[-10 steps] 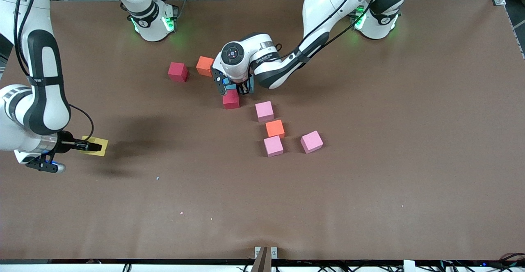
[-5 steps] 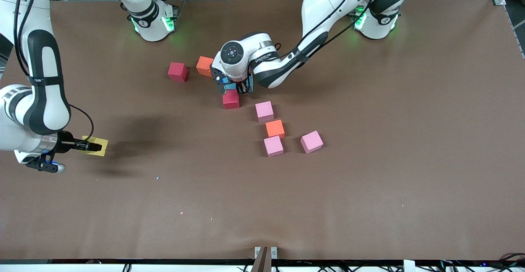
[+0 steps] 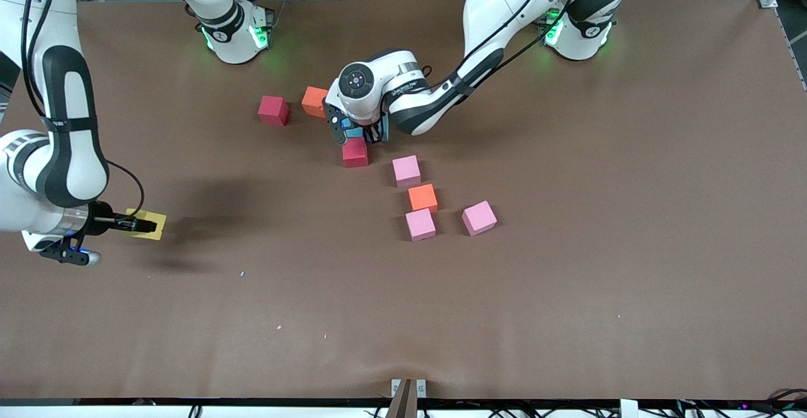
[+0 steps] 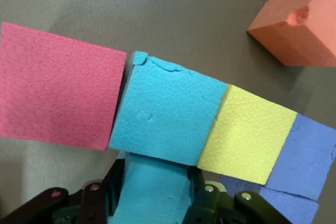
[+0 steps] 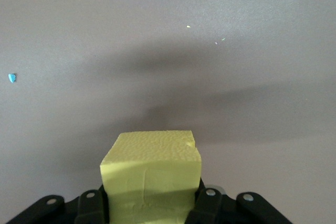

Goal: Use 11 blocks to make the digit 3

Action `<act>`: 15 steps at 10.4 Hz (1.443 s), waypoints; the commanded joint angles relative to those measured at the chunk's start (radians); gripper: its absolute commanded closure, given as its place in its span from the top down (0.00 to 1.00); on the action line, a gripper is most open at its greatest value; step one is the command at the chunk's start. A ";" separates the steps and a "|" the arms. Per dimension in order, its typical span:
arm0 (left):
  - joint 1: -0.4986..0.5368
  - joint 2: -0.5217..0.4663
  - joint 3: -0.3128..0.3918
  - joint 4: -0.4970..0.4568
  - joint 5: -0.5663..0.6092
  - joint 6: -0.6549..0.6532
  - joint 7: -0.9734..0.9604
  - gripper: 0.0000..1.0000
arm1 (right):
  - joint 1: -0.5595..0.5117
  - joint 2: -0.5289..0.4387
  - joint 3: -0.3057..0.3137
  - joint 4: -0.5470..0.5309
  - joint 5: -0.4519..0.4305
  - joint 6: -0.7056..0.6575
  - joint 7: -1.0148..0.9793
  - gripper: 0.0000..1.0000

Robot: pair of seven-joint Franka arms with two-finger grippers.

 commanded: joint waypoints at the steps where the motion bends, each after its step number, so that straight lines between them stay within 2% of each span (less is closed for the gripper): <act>1: -0.011 0.009 0.011 0.021 -0.027 0.002 -0.007 0.04 | -0.021 -0.015 0.018 -0.009 -0.007 -0.003 -0.005 0.23; 4: -0.013 0.006 0.011 0.021 -0.029 0.002 -0.035 0.37 | -0.021 -0.012 0.018 -0.009 -0.007 -0.003 -0.003 0.23; 6: -0.011 0.004 0.011 0.021 -0.021 0.002 -0.041 0.44 | -0.021 -0.012 0.018 -0.009 -0.007 -0.003 -0.003 0.23; 15: -0.013 0.003 0.011 0.019 -0.015 0.002 0.026 0.46 | -0.023 -0.012 0.018 -0.009 -0.007 -0.003 -0.005 0.23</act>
